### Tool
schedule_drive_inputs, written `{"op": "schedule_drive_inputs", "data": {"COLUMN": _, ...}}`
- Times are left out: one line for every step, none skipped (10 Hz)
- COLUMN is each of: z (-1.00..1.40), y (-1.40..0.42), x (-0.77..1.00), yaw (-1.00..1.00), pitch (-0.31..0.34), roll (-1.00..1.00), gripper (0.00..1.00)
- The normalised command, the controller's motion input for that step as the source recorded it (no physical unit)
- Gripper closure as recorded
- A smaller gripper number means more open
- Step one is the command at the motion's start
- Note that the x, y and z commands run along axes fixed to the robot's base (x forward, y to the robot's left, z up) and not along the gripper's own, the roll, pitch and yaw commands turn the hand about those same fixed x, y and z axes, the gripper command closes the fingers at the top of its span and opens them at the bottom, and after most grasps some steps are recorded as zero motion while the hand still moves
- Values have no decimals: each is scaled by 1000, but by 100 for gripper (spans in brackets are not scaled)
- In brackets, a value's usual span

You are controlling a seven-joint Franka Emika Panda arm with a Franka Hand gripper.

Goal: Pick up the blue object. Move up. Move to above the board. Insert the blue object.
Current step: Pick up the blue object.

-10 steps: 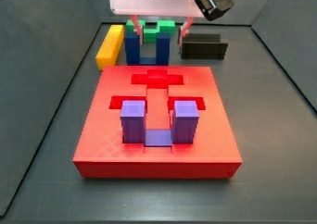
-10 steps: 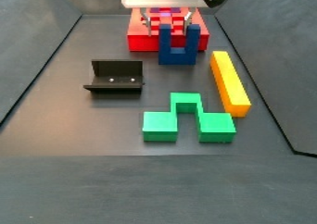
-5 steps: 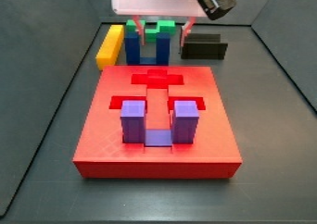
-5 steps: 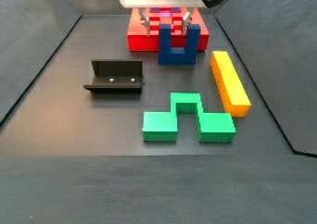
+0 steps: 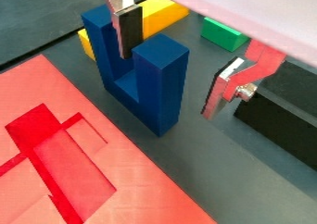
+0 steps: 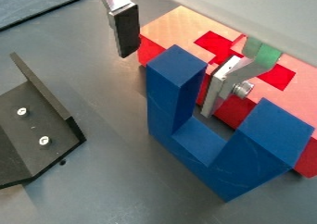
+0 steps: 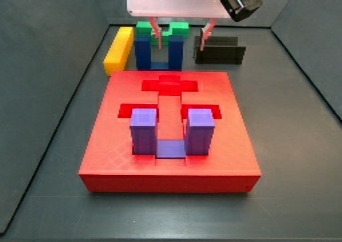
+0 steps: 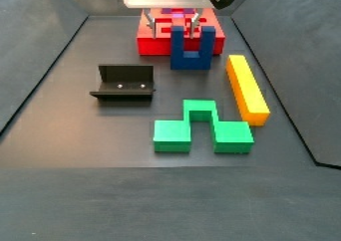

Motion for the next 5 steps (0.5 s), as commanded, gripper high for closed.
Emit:
{"op": "schedule_drive_inputs", "data": {"z": 0, "y": 0, "x": 17, "yaw": 0, "pitch": 0, "roll": 13, "gripper": 0}}
{"op": "schedule_drive_inputs", "data": {"z": 0, "y": 0, "x": 46, "yaw": 0, "pitch": 0, "roll": 0, "gripper": 0}}
{"op": "schedule_drive_inputs", "data": {"z": 0, "y": 0, "x": 40, "yaw": 0, "pitch": 0, "roll": 0, "gripper": 0}}
{"op": "schedule_drive_inputs", "data": {"z": 0, "y": 0, "x": 40, "yaw": 0, "pitch": 0, "roll": 0, "gripper": 0}}
{"op": "schedule_drive_inputs", "data": {"z": 0, "y": 0, "x": 0, "yaw": 0, "pitch": 0, "roll": 6, "gripper": 0}}
